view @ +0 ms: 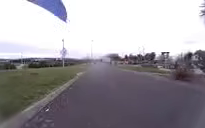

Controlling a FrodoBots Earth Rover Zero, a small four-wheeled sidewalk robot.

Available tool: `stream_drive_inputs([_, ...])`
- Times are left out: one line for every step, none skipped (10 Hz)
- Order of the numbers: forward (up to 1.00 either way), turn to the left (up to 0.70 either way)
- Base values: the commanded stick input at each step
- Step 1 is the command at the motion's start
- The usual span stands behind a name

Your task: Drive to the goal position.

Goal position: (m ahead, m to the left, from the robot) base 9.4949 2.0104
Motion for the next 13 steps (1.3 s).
stream_drive_inputs([0.85, 0.0])
stream_drive_inputs([0.85, 0.0])
stream_drive_inputs([0.85, 0.0])
stream_drive_inputs([0.85, 0.0])
stream_drive_inputs([0.85, 0.0])
stream_drive_inputs([0.85, -0.17])
stream_drive_inputs([0.85, -0.09])
stream_drive_inputs([0.85, -0.02])
stream_drive_inputs([0.85, 0.0])
stream_drive_inputs([0.85, 0.0])
stream_drive_inputs([0.85, -0.09])
stream_drive_inputs([0.85, -0.24])
stream_drive_inputs([0.85, 0.0])
